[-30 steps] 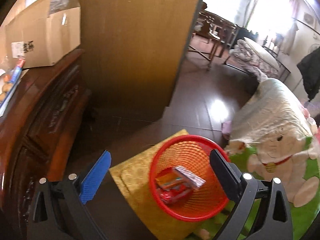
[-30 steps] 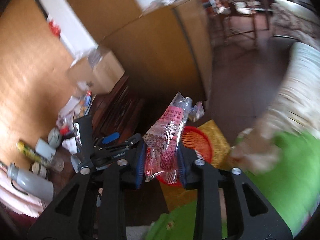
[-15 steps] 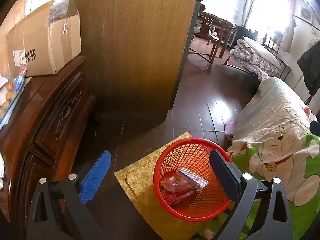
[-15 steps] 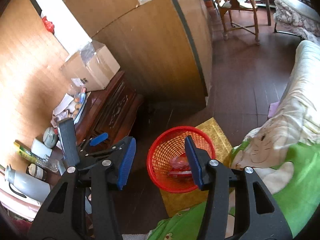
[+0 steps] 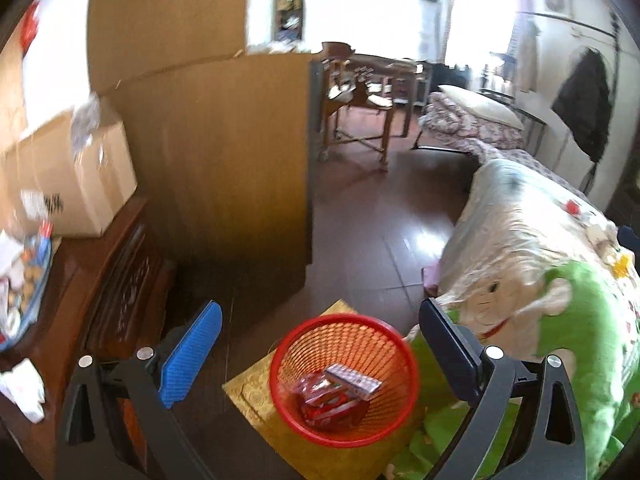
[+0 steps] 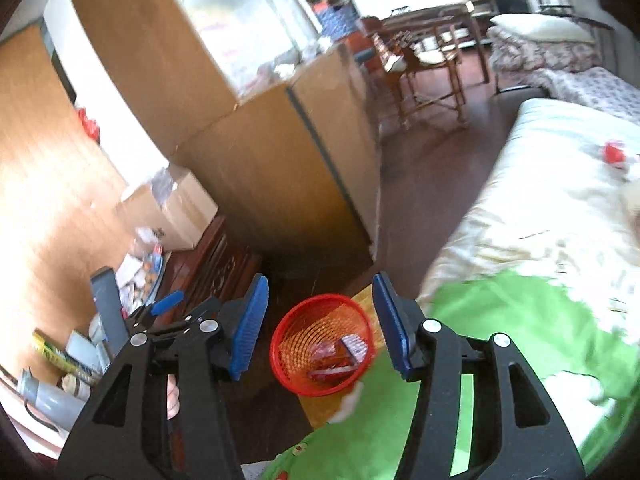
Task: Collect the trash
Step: 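Bring both open tools back over the bed, then grasp the green drink carton with the right tool and lift it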
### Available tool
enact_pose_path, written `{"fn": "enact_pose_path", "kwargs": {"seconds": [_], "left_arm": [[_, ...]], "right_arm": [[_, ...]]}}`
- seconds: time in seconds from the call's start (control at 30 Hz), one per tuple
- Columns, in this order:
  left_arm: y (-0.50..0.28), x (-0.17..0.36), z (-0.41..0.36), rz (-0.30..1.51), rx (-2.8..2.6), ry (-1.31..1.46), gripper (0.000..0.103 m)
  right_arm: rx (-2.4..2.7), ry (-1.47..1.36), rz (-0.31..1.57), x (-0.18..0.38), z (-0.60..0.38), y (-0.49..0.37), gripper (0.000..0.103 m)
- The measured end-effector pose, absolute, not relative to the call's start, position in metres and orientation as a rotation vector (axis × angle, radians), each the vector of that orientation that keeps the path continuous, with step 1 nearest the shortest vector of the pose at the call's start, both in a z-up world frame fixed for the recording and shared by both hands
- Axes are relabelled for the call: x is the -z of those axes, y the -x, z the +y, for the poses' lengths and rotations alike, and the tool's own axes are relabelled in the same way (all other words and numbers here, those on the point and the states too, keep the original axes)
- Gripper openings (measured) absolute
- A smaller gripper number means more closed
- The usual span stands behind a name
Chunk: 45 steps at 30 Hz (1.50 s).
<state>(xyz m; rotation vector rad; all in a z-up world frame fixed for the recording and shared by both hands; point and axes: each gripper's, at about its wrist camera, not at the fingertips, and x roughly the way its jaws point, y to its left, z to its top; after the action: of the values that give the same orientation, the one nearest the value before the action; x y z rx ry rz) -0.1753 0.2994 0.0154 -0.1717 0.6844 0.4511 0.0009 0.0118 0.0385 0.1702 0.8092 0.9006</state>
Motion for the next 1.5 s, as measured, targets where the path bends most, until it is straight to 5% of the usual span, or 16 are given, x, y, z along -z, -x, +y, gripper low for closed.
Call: {"fn": "enact_pose_path", "kwargs": {"seconds": [0.53,1.03,1.4,1.43,1.5], "left_arm": [[0.054,-0.069,0.132,0.666,-0.115,0.036,0.097],[-0.111,0.005,0.006,0.896,0.104,-0.028,0.097],[-0.146,0.037,0.009,0.986,0.146,0.139,0.097],[-0.145,0.037,0.008,0.99,0.146,0.142,0.097],[-0.148,0.04,0.004,1.0,0.153,0.137,0.097]], "right_arm": [[-0.471,-0.405,0.62,-0.044,-0.205,-0.041,0.069],[-0.227,-0.671,0.859,0.031,-0.288,-0.18,0.07],[-0.26,-0.811,1.017,0.071,-0.255,-0.252,0.07],[-0.258,-0.817,1.018,0.074,-0.255,-0.254,0.069],[-0.244,-0.824,1.001,0.077,-0.258,-0.254,0.038]]}}
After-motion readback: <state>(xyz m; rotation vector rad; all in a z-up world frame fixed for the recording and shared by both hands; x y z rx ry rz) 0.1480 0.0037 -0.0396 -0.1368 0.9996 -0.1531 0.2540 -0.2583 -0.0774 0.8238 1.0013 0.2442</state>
